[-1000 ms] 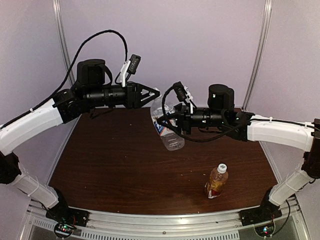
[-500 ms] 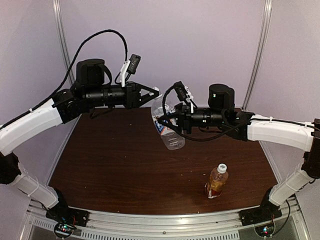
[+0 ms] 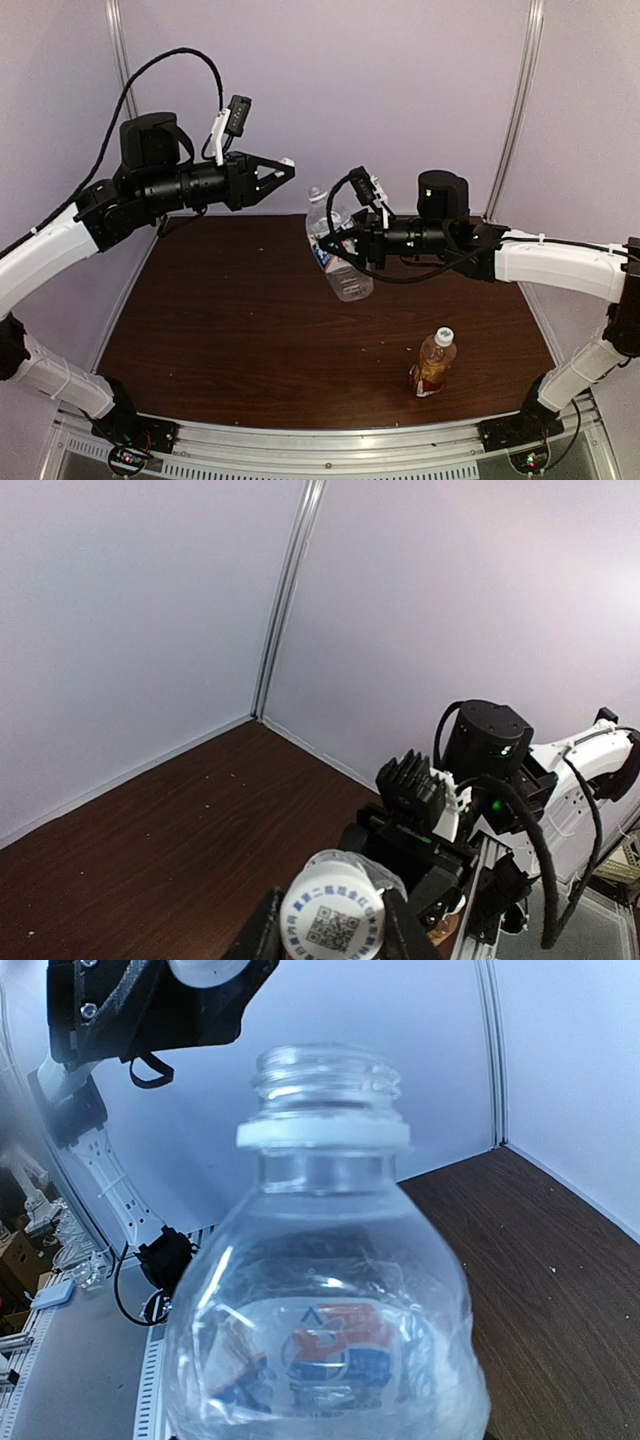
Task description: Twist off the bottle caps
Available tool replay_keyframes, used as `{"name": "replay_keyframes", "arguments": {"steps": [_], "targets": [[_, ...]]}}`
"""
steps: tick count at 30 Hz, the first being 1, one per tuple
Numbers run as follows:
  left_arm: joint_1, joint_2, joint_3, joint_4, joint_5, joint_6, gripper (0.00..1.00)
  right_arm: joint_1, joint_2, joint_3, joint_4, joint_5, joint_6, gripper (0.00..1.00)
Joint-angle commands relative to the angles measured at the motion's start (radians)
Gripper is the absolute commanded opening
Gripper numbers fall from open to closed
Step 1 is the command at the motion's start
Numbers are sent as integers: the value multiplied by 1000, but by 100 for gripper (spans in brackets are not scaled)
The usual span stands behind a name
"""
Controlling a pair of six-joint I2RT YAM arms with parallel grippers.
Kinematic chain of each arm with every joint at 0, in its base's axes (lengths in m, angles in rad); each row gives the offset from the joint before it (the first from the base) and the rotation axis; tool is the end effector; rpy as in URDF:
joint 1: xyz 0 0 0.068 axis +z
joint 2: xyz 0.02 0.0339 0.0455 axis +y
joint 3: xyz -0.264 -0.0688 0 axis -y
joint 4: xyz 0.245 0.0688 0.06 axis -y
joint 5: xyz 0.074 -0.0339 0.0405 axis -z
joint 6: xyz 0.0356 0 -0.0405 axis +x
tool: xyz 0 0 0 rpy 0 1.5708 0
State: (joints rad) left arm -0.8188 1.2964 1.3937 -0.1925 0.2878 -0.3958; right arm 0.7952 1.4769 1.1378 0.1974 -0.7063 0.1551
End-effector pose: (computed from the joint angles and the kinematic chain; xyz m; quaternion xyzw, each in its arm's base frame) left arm 0.1935 -0.2217 0.4409 0.2480 0.6957 -0.4670 0.4861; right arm 0.2260 0.2635 0.3371 -0.4381 0.6015 0.5136 0.4272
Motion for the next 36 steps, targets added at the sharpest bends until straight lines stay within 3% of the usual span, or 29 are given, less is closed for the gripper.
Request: {"name": "replay_keyframes", "arguments": {"steps": [1, 13, 21, 36], "targets": [[38, -28, -53, -42, -120, 39, 20, -17, -61, -8, -19, 28, -25, 42], [135, 42, -327, -33, -344, 63, 21, -45, -118, -6, -69, 65, -48, 42], [262, 189, -435, 66, -319, 48, 20, -48, -111, -32, -51, 61, -39, 42], [407, 527, -388, 187, -208, 18, 21, -51, -98, -60, -27, 41, -42, 43]]}}
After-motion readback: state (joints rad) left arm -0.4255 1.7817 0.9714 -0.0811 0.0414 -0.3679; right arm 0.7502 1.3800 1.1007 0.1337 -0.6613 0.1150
